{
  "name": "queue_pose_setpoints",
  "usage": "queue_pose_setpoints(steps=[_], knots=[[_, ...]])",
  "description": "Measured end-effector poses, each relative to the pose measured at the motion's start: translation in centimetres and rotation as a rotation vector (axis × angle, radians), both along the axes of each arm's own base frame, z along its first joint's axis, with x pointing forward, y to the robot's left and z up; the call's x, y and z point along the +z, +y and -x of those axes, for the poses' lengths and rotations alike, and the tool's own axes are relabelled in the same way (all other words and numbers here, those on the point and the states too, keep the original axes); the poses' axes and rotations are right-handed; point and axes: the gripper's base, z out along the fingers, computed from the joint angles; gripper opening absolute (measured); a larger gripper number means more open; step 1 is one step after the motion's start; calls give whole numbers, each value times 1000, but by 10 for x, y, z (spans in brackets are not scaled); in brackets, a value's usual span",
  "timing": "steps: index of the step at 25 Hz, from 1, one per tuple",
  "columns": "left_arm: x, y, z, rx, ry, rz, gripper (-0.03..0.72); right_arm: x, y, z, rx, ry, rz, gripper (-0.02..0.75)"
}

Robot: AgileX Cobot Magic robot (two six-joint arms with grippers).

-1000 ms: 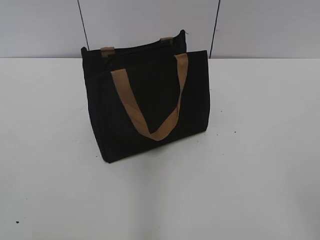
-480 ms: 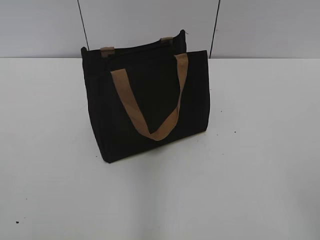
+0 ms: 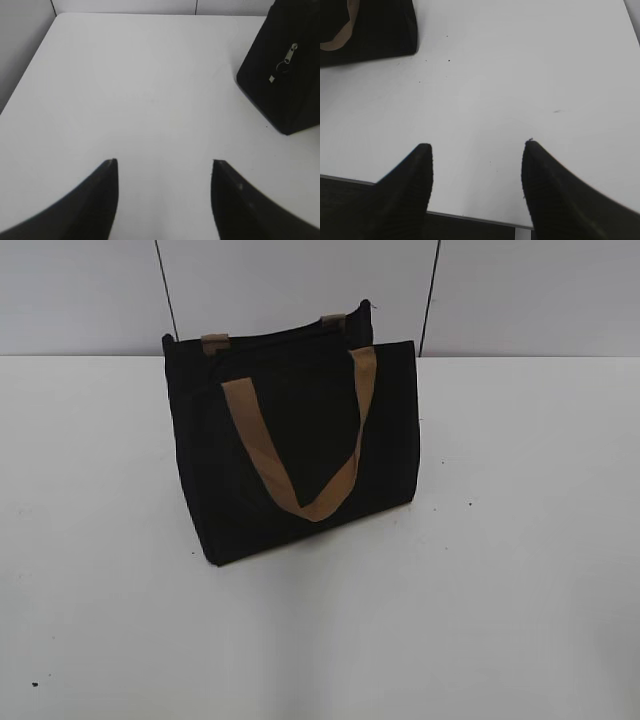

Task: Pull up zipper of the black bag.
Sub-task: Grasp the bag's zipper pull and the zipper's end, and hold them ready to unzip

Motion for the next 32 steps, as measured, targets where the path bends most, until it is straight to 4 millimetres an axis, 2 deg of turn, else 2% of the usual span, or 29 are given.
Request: queue_pose_setpoints(steps=[4, 8, 14, 20, 23, 26, 27, 32], knots=[[8, 0, -2, -8, -35, -16, 470, 0, 0, 0, 0, -1, 0, 437], [36, -1, -13, -18, -160, -35, 471, 0, 0, 0, 0, -1, 0, 437], [52, -5, -63, -32, -165, -38, 469, 0, 0, 0, 0, -1, 0, 437], [60, -10, -120, -35, -248, -34, 469, 0, 0, 0, 0, -1, 0, 437], [54, -13, -149, -37, -233, -37, 468, 0, 0, 0, 0, -1, 0, 437], [37, -15, -177, -38, -249, -35, 448, 0, 0, 0, 0, -1, 0, 437], [25, -16, -189, -40, -241, -36, 434, 0, 0, 0, 0, -1, 0, 437], [-19, -30, -217, -58, -226, 37, 365, 0, 0, 0, 0, -1, 0, 437]])
